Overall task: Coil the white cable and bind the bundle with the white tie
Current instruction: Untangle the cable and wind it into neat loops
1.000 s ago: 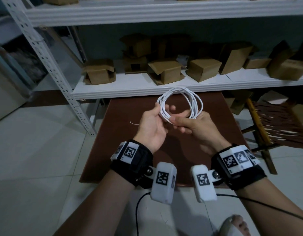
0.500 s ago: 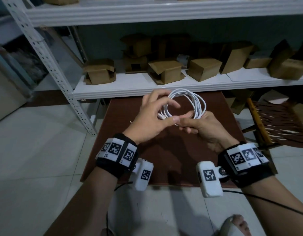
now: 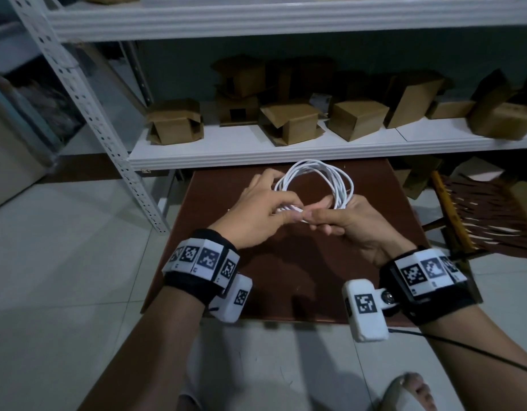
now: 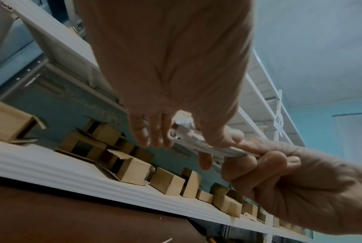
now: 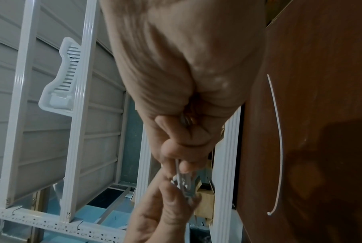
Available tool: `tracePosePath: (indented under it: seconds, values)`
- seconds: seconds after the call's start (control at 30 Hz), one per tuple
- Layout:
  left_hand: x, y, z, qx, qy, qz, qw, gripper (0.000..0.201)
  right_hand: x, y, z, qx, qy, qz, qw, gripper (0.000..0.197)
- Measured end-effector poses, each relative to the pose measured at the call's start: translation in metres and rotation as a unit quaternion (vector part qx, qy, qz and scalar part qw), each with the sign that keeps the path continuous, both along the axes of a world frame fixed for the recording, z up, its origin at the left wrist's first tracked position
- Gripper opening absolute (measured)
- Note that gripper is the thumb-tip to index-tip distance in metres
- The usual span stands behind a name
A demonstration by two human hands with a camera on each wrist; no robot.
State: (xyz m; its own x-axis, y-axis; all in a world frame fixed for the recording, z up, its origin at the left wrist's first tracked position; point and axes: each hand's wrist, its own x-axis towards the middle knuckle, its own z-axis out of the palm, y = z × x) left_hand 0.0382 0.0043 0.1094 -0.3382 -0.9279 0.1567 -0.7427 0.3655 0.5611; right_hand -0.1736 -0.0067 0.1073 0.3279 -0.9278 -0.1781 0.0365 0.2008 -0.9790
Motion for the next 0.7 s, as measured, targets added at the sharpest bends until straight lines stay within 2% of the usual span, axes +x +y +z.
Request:
tracePosePath:
  seconds: [0.1,0.2,0.23,0.4,0.53,0.7]
  values:
    - [-0.0003,-0.0003,-0.002,0.056,0.005,-0.019,0.998,0.02,-0.0035,-0.0022,0.0015,-0.001,0.003,0.0,1.0,0.004]
    - [-0.003,0.0015,-0.0015,0.071,-0.008,-0.012,0.997,0.003,-0.0048,-0.0013,-0.0008,-0.002,0.011,0.011,1.0,0.015]
    - [-0.0033,0.0021,-0.0012,0.074,-0.005,-0.014,0.997,0.004,-0.0045,-0.001,-0.0015,-0.004,0.017,0.016,1.0,0.018]
    - [-0.0045,0.0036,0.0009,0.103,-0.002,-0.022,0.994,0.025,-0.0071,-0.0034,0.001,-0.002,0.016,0.035,0.999,0.02]
    - [-0.0049,0.0079,0.0027,0.116,-0.004,-0.018,0.993,0.017,-0.0074,-0.0047,0.0004,0.011,0.013,0.042,0.999,0.015]
    - [-0.004,0.0088,0.0075,0.086,-0.007,0.021,0.996,0.03,0.0012,-0.0049,-0.004,0.018,-0.013,0.023,0.999,0.02]
